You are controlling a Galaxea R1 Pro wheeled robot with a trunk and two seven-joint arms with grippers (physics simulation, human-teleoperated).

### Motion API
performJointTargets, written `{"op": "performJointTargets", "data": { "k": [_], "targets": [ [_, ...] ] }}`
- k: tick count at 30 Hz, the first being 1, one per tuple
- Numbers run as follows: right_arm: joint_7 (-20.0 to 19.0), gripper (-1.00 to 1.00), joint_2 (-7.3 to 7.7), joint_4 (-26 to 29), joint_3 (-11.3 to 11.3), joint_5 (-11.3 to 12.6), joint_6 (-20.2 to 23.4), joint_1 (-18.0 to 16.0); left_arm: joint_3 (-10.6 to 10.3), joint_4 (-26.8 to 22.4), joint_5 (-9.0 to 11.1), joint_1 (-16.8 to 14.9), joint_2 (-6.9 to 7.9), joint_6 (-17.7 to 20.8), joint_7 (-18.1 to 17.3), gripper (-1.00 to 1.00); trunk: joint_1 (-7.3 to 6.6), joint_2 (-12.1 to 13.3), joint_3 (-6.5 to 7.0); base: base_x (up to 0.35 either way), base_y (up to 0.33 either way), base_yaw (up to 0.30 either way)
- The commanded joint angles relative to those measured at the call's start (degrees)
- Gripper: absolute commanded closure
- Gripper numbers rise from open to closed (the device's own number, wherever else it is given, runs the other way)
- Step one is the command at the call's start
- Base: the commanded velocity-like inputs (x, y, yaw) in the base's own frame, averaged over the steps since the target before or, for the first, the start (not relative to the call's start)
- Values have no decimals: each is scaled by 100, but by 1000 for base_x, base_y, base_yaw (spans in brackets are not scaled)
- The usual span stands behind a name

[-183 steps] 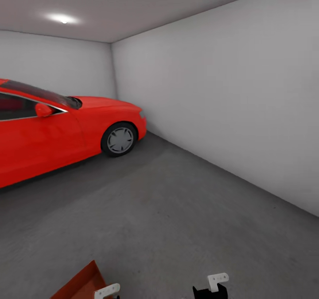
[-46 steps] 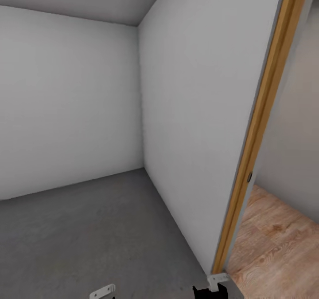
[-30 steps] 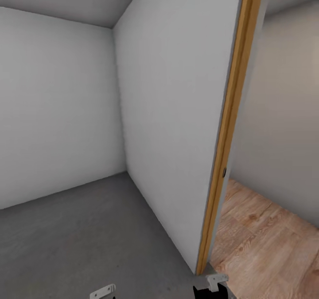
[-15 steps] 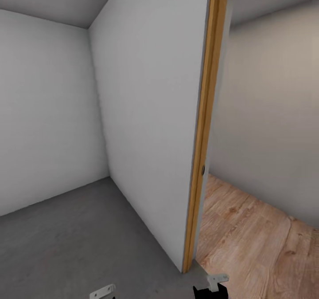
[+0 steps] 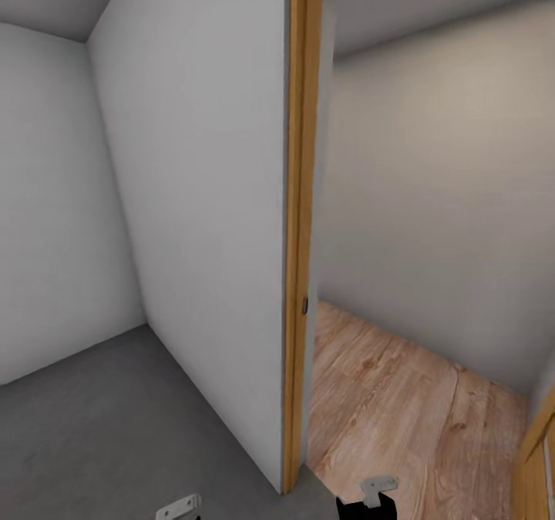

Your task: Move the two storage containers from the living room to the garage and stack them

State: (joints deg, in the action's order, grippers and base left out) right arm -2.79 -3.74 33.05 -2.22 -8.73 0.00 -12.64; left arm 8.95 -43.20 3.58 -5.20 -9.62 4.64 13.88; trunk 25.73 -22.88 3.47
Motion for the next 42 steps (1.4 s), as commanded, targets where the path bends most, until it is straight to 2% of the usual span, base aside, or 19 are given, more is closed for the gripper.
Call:
{"op": "performJointTargets", "data": {
  "k": [1,18,42],
  "targets": [
    [-29,-100,-4,0,-24,-50,0,-2,10,-13,37,3,-2,28,9,-100,5,-3,3,248,-217,-276],
    [-29,-100,-4,0,-24,-50,0,-2,10,-13,37,2,-1,20,9,-100,5,-3,94,74,-38,-276],
    [-29,-100,-4,0,-24,-50,0,-2,10,-13,37,2,3,28,9,-100,5,-3,223,317,0,-276]
  ]
}}
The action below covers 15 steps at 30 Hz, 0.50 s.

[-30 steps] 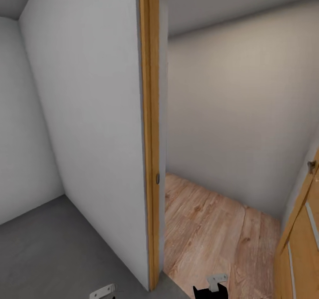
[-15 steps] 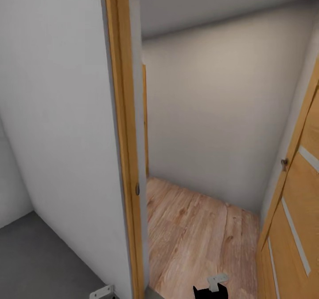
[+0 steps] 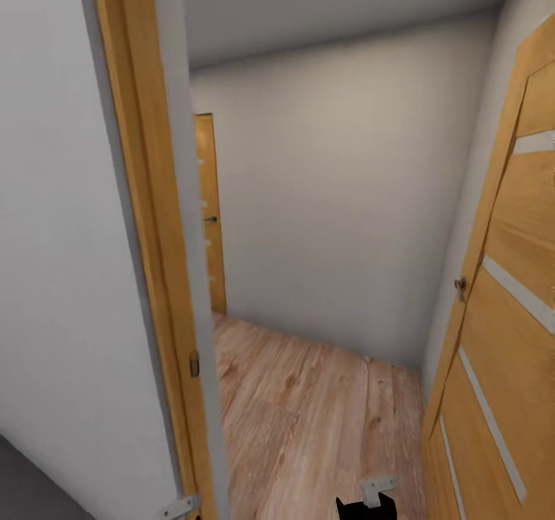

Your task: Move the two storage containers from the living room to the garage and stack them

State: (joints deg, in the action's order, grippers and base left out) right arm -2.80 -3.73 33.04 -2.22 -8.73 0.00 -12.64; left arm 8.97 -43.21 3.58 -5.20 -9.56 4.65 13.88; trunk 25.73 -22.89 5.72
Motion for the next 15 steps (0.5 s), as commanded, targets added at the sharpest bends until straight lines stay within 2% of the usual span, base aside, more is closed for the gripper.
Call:
{"op": "performJointTargets", "data": {
  "k": [1,15],
  "targets": [
    [-28,-100,-5,1,-24,-50,0,-2,8,-12,37,1,-3,27,9,-100,6,-3,3,321,0,-276],
    [-28,-100,-5,1,-24,-50,0,-2,8,-12,37,3,-2,26,9,-100,6,-3,78,321,0,-276]
  ]
}}
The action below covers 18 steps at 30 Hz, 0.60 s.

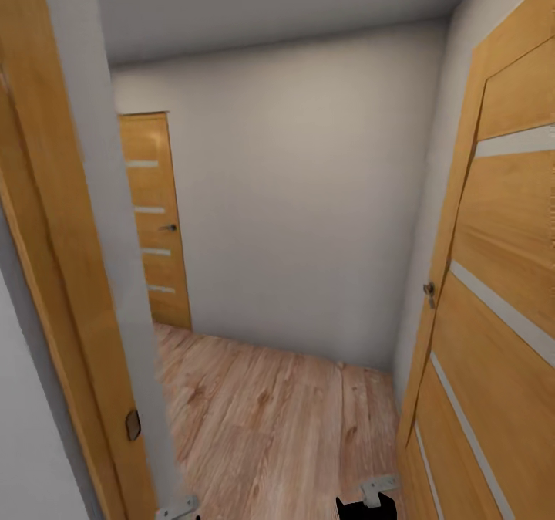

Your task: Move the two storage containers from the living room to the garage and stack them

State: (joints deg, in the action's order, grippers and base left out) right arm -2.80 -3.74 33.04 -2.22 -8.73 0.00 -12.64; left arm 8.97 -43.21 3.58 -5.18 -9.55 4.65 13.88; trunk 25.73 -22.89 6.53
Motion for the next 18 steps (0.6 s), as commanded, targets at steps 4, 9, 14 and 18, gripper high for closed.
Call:
{"op": "performJointTargets", "data": {
  "k": [4,9,14,18],
  "targets": [
    [-28,-100,-4,1,-24,-50,0,-2,8,-12,37,2,-3,27,9,-100,6,-3,19,321,0,-276],
    [-28,-100,-4,1,-24,-50,0,-2,8,-12,37,0,-3,27,9,-100,6,-3,46,321,0,-275],
    [-28,-100,-4,1,-24,-50,0,-2,8,-12,37,0,-3,27,9,-100,6,-3,73,321,0,-275],
    [-30,-100,-4,1,-24,-50,0,-2,8,-12,37,0,-3,27,10,-100,6,-3,94,321,0,-276]
  ]
}}
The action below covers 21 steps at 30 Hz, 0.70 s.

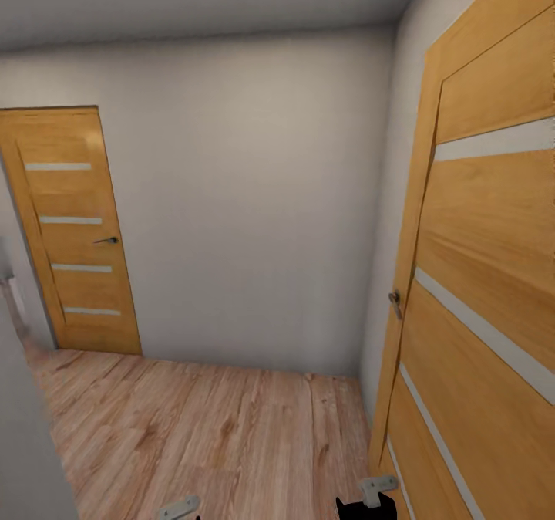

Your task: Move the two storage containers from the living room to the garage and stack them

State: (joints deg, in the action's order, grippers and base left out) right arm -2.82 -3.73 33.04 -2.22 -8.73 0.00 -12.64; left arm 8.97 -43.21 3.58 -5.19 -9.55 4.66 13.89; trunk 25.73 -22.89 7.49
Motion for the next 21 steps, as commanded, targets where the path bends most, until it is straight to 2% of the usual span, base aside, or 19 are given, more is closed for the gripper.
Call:
{"op": "performJointTargets", "data": {
  "k": [1,8,16,21],
  "targets": [
    [-27,-100,-5,1,-24,-50,0,-2,8,-12,37,1,-3,27,9,-100,6,-3,3,321,0,-276],
    [-26,-100,-5,1,-24,-50,0,-2,8,-12,37,1,-4,27,9,-100,6,-3,38,310,-77,-248],
    [-26,-100,-5,1,-24,-50,0,-2,8,-12,37,1,-8,27,9,-100,6,-3,44,73,-22,-34],
    [-26,-100,-5,1,-24,-50,0,-2,14,-12,37,1,-4,27,9,-100,6,-3,45,249,-1,-2]
  ]
}}
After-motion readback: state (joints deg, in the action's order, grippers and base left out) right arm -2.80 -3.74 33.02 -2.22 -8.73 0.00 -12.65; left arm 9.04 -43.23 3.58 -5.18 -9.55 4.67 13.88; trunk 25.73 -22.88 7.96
